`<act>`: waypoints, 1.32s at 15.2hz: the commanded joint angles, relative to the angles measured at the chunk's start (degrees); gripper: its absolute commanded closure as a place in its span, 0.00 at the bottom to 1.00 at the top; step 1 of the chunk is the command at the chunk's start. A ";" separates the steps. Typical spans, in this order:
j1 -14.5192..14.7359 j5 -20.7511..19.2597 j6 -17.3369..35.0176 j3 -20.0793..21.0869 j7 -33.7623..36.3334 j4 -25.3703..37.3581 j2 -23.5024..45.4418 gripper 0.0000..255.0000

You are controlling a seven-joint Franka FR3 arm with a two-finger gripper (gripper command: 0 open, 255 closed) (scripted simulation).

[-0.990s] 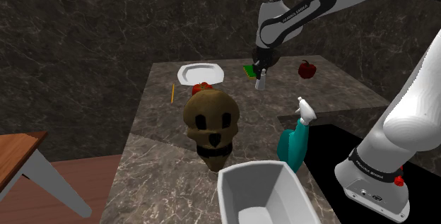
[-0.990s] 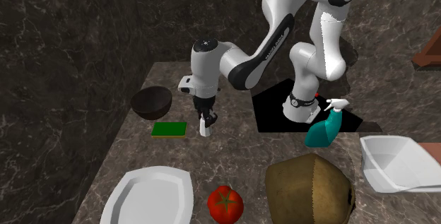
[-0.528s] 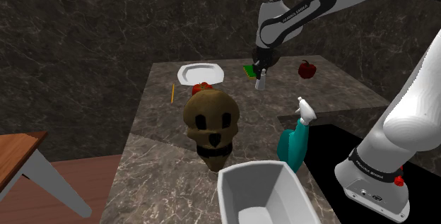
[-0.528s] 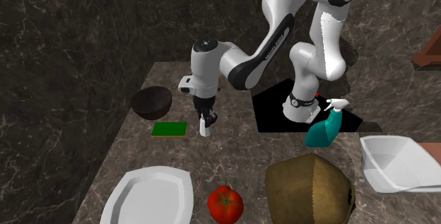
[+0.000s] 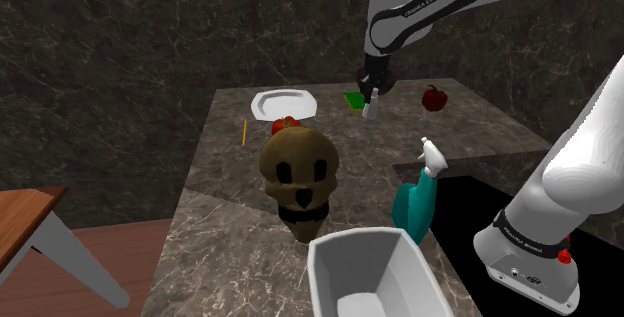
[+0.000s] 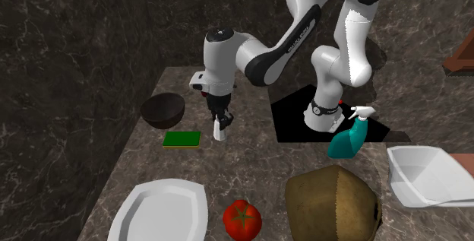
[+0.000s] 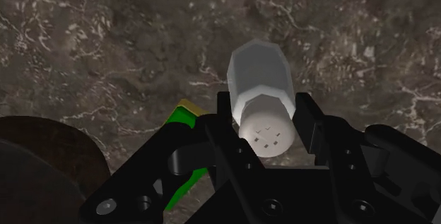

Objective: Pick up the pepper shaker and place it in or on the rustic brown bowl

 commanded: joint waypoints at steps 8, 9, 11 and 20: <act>0.20 0.23 -6.83 0.20 -0.40 3.87 -2.95 1.00; 0.21 0.25 -7.58 0.21 -0.46 4.36 -3.21 1.00; 0.23 0.30 -9.08 0.23 -0.59 5.37 -3.70 1.00; 0.32 0.51 -15.85 0.34 -1.16 10.54 -5.34 1.00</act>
